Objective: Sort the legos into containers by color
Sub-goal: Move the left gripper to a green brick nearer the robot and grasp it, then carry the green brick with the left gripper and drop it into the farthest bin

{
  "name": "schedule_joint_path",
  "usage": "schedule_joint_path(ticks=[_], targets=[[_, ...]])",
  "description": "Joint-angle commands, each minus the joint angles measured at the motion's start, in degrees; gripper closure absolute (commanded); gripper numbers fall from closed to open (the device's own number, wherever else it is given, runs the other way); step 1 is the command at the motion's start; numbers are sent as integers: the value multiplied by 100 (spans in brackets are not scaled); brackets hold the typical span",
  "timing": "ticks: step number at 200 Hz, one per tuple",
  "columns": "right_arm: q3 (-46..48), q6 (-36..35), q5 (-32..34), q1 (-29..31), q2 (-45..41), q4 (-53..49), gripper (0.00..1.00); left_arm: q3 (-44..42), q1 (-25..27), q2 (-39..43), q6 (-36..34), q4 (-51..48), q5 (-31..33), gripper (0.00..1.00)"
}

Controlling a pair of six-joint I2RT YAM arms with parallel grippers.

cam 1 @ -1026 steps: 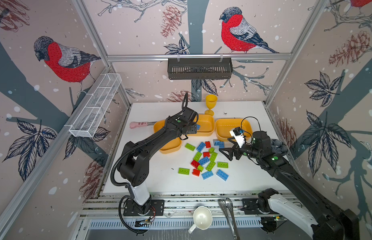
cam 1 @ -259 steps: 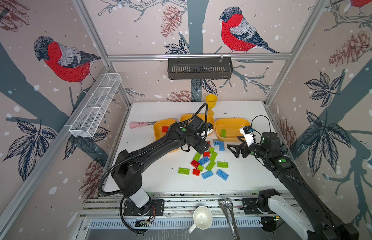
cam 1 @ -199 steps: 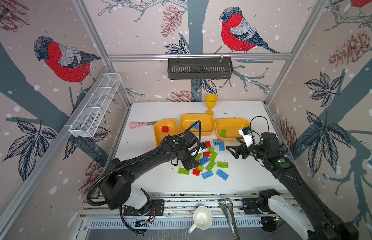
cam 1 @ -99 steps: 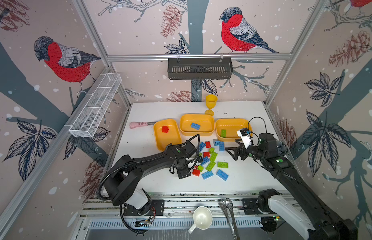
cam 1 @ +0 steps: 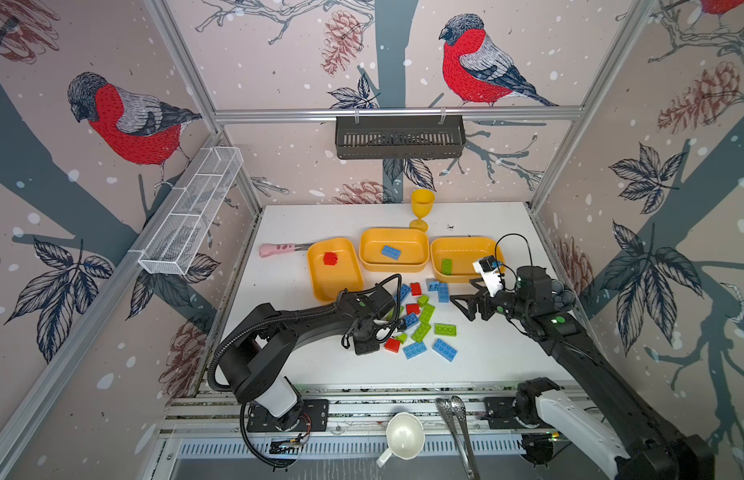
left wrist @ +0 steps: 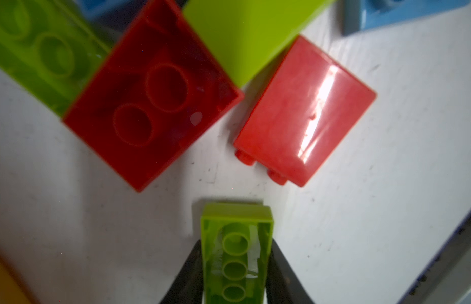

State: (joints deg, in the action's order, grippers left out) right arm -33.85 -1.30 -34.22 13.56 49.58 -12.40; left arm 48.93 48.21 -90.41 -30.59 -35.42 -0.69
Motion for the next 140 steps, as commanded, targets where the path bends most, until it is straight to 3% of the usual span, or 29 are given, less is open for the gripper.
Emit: schedule_joint_path(ticks=[1,33,67,101,140], targets=[[1,42,-41,15,-10,40,1,100,-4,88,-47,-193,-55,69],[-16,45,-15,14,25,101,0,524,-30,191,238,-445,-151,71],[-125,31,20,-8,42,122,1,1864,-142,108,897,-733,-440,70],[-157,-11,120,-29,25,133,1,3000,-302,-282,1650,11,-430,69],[-166,-11,237,-105,-96,108,1,4206,-329,-1349,2265,745,-245,71]])
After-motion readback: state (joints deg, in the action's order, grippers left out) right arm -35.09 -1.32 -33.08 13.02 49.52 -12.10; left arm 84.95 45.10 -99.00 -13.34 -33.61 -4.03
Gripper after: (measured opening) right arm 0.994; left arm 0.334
